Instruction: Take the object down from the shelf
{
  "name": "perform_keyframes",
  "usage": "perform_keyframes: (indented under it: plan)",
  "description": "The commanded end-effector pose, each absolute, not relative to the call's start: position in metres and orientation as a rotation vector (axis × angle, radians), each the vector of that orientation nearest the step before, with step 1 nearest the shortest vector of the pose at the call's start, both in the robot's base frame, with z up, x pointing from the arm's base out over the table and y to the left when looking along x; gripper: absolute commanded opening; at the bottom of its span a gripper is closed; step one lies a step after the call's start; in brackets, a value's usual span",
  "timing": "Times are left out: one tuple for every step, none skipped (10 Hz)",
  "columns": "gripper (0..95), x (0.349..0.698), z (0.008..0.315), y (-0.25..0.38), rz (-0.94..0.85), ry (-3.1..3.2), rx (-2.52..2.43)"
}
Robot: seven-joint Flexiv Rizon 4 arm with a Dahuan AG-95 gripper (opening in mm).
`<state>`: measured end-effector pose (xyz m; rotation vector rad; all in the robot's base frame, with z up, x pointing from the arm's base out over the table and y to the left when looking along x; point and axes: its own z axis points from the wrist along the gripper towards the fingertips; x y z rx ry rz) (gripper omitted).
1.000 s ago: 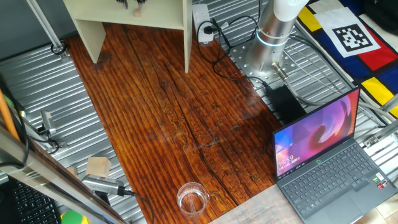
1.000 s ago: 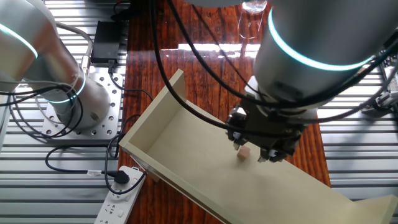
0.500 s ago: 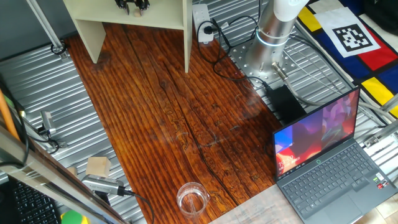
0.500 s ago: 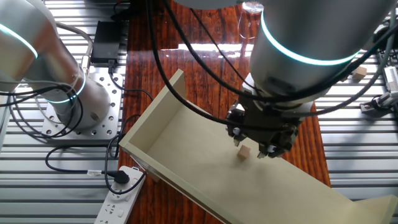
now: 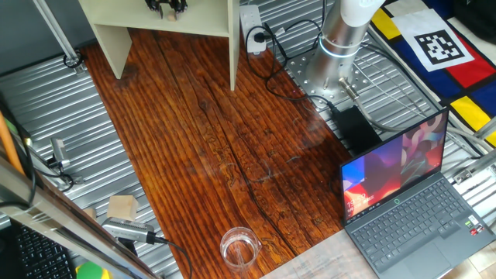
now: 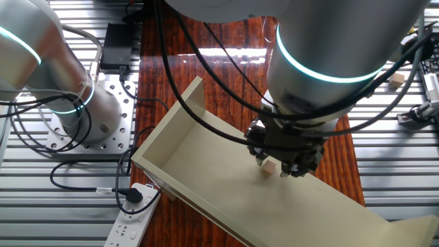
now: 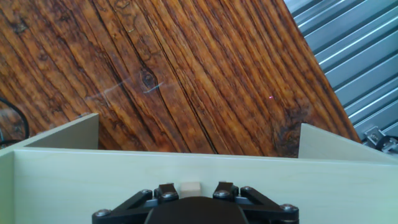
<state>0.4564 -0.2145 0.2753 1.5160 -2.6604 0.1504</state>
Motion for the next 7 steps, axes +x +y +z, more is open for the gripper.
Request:
perform_keyframes:
  plan:
    - [0.0,0.457,0.275,-0.214,0.153,-2.659,1.519]
    - [0.0,0.457,0.275,-0.214,0.152,-2.663,1.513]
    - [0.0,0.458,0.276,-0.212,0.148,-2.668,1.506]
    - [0.0,0.460,0.279,-0.209,0.142,-2.672,1.491]
    - [0.0,0.462,0.282,-0.206,0.139,-2.677,1.482]
    - [0.0,0.468,0.287,-0.200,0.128,-2.687,1.464]
    - [0.0,0.474,0.291,-0.193,0.119,-2.701,1.437]
